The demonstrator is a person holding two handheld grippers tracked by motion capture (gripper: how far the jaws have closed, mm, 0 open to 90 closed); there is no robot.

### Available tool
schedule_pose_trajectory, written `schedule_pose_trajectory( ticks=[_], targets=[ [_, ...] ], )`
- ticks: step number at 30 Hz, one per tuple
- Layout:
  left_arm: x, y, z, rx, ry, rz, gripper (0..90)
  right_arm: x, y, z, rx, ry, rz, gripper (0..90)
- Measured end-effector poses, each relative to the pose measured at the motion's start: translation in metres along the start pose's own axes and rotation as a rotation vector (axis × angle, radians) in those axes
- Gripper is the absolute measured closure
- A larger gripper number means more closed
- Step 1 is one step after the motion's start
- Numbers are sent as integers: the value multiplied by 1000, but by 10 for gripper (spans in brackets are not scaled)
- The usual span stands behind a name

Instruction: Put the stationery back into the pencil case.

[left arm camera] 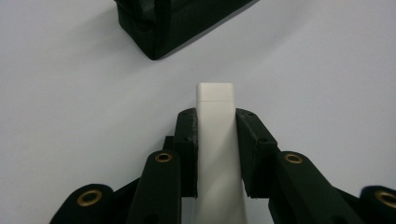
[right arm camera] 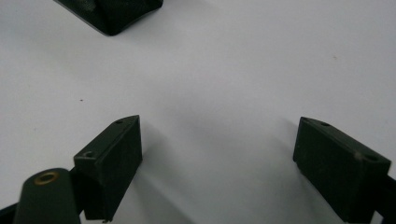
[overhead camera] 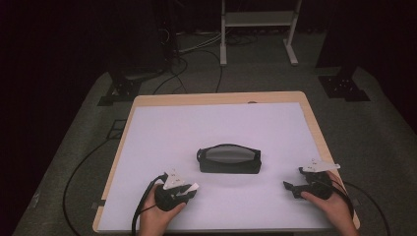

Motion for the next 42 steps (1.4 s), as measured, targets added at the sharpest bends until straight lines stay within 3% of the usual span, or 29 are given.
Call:
schedule_pose_trajectory(
  ticks=[14, 22, 42],
  targets=[
    [-6, 6, -17, 31, -37, 6, 710, 0, 0, 0, 1, 0, -1, 145],
    [-13, 6, -23, 47, -47, 30, 710, 0, 0, 0, 1, 0, -1, 145],
    [-47, 13, -32, 92, -101, 72, 710, 0, 0, 0, 2, 1, -1, 145]
  ],
)
Point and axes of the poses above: each handheld gripper's, and its own axes: z roughly forward along the jaws, x roughly out of its underside, y roughly to its left, the point moved 9 cm from there along z, roughly forward along the jaws, and after that the axes turned 2 degrees about x, right-handed, at the moved point
